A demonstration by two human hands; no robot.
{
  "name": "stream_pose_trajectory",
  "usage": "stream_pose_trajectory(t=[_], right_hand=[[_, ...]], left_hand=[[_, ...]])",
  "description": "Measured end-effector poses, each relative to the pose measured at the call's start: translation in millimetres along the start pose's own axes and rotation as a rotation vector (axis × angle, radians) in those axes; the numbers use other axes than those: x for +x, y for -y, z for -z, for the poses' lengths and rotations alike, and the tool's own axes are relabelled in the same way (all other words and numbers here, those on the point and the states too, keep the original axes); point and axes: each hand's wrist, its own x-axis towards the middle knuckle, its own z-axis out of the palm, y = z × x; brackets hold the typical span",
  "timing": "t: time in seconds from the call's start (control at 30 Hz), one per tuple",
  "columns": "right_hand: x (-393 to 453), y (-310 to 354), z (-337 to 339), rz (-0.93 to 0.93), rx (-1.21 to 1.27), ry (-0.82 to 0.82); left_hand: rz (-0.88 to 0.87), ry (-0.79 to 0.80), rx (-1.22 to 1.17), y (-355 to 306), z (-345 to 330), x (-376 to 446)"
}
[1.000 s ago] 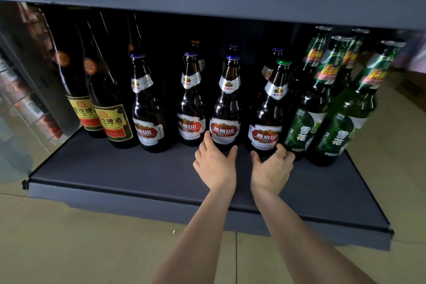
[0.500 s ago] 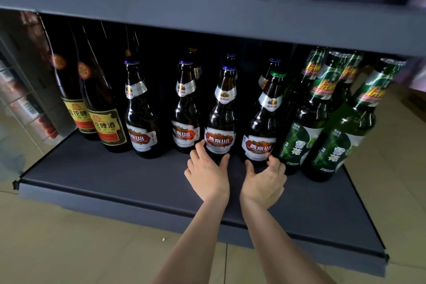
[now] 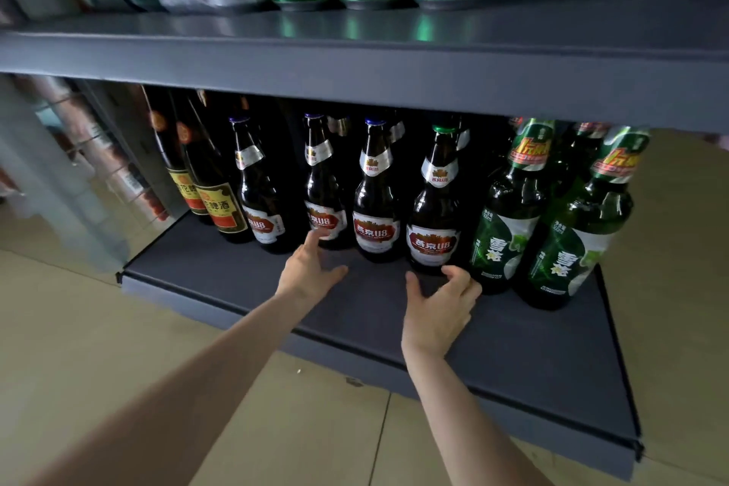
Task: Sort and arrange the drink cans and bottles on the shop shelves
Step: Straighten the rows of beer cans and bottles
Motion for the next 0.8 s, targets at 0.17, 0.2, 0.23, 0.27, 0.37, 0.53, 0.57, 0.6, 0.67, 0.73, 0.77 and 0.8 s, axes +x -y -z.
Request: stream_pose_trajectory(t=[0.17, 0.2, 0.23, 0.27, 0.37, 0.53, 0.57, 0.6, 0.67, 0.73, 0.77, 0.8], right_hand=[[-7.1, 17.7, 0.0, 0.212, 0.096, 0.076], [-10.9, 24.1, -3.0, 0.278, 0.107, 0.082], [-15.0, 29.8, -6.9, 0.328, 0.115, 0.085], [-18.8, 33.9, -11.1, 0.373, 0.116, 0.087], [-30.0, 42.4, -25.8, 0.457, 0.066, 0.130], [-45.2, 67.3, -67.9, 0.488, -0.076, 0.328], [-49.6, 72.8, -79.3, 0.488, -0.084, 0.366], [-54.8, 78.4, -91.6, 0.485, -0.081, 0.391], [-67.3, 90.9, -114.1, 0.443, -0.064, 0.398], [-79.5, 103.1, -132.3, 0.362, -0.057, 0.361], [-83.7, 108.0, -139.9, 0.319, -0.052, 0.318], [-86.6, 112.1, -147.1, 0.281, -0.051, 0.266]], left_hand=[[0.040, -0.082, 0.025, 18.0, 41.7, 3.8], [0.039, -0.111, 0.009, 25.2, 47.3, 6.5], [0.039, -0.141, -0.001, 33.2, 52.1, 9.5], [0.044, -0.169, -0.013, 41.4, 56.0, 13.1], [0.051, -0.229, -0.036, 70.7, 68.9, 23.2], [-0.035, -0.340, -0.126, 119.6, 91.4, 46.7], [-0.044, -0.370, -0.151, 127.0, 93.2, 50.4], [-0.043, -0.390, -0.179, 134.1, 94.3, 53.7], [-0.009, -0.393, -0.233, 146.3, 95.2, 59.5], [-0.011, -0.361, -0.277, 153.9, 96.6, 66.2], [-0.039, -0.334, -0.292, 155.7, 97.0, 69.8], [-0.073, -0.304, -0.306, 156.8, 96.7, 73.7]])
